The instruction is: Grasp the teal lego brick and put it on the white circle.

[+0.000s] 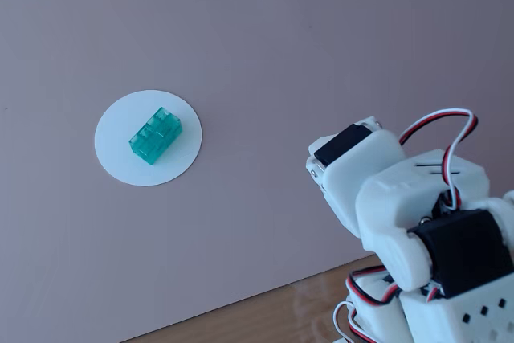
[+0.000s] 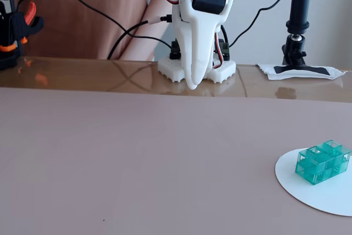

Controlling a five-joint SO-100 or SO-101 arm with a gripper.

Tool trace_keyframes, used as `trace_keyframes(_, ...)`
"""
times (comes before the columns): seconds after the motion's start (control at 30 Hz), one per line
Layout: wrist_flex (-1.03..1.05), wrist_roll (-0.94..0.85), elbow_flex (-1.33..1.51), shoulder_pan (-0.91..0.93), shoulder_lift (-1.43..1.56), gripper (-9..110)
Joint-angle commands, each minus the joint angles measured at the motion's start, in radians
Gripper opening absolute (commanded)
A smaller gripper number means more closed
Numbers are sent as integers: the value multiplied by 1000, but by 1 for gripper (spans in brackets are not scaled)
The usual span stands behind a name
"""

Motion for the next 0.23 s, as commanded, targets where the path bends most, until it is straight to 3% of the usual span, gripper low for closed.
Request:
trace_keyframes(0.0, -14, -3, 0, -2, 8, 0)
trace_keyframes(0.2, -14, 3, 2, -2, 8, 1)
